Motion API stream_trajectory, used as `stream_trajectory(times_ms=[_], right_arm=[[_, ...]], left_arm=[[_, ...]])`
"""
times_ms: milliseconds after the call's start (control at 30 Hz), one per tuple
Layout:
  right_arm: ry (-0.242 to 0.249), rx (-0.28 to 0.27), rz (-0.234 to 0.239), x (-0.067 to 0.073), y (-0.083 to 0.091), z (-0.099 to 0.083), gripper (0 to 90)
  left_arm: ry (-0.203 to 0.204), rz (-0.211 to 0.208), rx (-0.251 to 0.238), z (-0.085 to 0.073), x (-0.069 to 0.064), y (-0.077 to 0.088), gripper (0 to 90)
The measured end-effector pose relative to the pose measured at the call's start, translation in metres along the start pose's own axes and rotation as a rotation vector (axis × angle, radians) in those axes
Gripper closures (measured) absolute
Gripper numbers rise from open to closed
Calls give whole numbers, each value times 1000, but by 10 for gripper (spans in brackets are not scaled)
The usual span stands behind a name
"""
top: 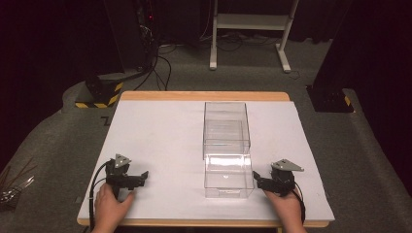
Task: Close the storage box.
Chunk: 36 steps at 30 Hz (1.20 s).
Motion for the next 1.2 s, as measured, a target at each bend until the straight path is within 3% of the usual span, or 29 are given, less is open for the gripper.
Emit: stream_trajectory(times_ms=[700,1200], right_arm=[[-10,-1,6,-1,0,0,183],[-14,-37,6,-1,5,2,173]], left_arm=[[0,-1,1,0,0,0,5],[-1,-1,0,0,0,0,6]])
Point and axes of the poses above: each handheld gripper's, and its own axes: y roughly backward along the jaws, z roughly out of its top, x roughly to its left, the point moved 9 cm from there along -y, roughly forward along the jaws, and after that the axes turned 10 degrees about y, right-handed, at the moved point
